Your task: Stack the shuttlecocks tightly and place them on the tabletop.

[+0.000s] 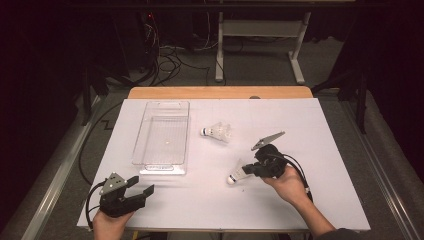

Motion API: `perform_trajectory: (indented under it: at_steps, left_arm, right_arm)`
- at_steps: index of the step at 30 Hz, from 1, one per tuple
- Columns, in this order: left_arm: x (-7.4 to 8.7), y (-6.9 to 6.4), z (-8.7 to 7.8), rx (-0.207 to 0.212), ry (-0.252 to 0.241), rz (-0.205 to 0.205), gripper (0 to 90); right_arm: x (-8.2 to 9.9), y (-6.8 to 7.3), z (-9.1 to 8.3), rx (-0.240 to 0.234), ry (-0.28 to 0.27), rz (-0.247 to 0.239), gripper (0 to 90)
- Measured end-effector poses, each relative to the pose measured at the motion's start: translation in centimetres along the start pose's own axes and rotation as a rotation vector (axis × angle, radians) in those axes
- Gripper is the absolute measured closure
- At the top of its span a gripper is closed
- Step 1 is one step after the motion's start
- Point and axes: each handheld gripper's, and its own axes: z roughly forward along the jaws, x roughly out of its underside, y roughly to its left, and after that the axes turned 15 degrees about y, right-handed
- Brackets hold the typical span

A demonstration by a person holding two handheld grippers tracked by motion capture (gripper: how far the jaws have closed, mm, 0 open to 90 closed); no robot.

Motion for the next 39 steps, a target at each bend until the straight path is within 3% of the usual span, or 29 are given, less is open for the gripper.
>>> perform_trajectory:
  at_steps: [8,39]
  left_arm:
    - [0.0,0.0,0.0,0.0,-0.001,-0.002,32.3]
    - [0.0,0.1,-0.1,-0.003,-0.005,0.001,32.4]
  right_arm:
    - [-0.2,-1.1,-0.4,0.034,-0.045,0.06,90.0]
    - [-2.9,-3.9,-0.7,0.094,-0.128,0.166,90.0]
